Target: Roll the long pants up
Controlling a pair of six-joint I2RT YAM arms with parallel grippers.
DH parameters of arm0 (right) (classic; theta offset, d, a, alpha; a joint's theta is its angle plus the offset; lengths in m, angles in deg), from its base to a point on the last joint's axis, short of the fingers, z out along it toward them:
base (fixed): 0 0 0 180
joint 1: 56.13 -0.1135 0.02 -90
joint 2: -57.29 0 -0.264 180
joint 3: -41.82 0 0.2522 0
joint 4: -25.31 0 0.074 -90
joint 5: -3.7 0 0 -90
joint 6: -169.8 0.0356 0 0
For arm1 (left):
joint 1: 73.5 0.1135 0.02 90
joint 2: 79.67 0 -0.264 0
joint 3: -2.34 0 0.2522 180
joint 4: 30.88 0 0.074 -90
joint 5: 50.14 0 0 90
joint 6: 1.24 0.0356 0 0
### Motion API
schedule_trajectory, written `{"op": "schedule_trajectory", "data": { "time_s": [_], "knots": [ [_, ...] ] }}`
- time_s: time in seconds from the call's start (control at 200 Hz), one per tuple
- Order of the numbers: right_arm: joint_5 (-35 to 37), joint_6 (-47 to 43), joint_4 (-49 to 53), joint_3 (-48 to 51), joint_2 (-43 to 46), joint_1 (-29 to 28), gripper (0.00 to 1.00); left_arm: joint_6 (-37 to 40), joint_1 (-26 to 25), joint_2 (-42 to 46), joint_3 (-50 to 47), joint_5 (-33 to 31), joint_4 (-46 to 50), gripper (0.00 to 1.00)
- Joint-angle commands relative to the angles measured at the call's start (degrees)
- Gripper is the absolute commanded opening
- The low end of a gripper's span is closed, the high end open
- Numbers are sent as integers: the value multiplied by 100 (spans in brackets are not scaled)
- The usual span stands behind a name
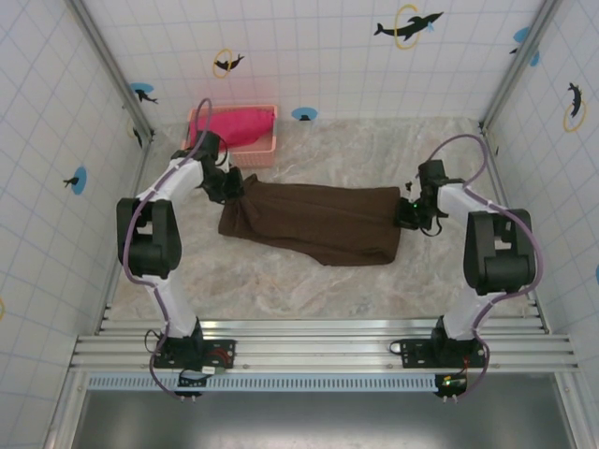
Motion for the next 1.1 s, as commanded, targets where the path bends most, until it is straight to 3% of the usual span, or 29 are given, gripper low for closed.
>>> {"op": "schedule_trajectory", "data": {
  "time_s": [0.0, 0.475, 0.505, 0.565, 0.595, 0.655, 0.786, 0.796, 0.811, 0.821, 0.986, 1.096],
  "knots": [
    [1021, -332, 742, 212, 259, 450, 0, -80, 137, 357, -397, -723, -306, 0],
    [1300, -614, 1142, 186, 422, 812, 0, -106, 100, 601, -1109, -874, -413, 0],
    [1210, -638, 1133, 186, 442, 807, 11, -101, 95, 607, -1101, -904, -403, 0],
    [1027, -640, 1073, 213, 523, 793, 43, -43, 96, 594, -1040, -966, -357, 0],
    [1005, -628, 1051, 212, 590, 770, 59, 20, 94, 568, -984, -977, -320, 6],
    [1008, -594, 1036, 183, 775, 732, 79, 122, 96, 507, -830, -1006, -198, 41],
    [1048, -477, 1116, -17, 1186, 698, 83, 189, 104, 581, -595, -1306, 9, 66],
    [1038, -470, 1133, -45, 1206, 697, 83, 194, 102, 587, -578, -1324, 19, 72],
    [1027, -457, 1152, -69, 1235, 697, 83, 198, 98, 601, -553, -1339, 27, 92],
    [1013, -450, 1157, -86, 1247, 696, 83, 205, 103, 609, -539, -1339, 30, 96],
    [842, -372, 1185, -335, 1241, 627, 82, 204, 108, 765, -242, -1322, 111, 98],
    [806, -303, 1051, -358, 1122, 533, 81, 147, 99, 963, -206, -942, -67, 97]
  ]
}}
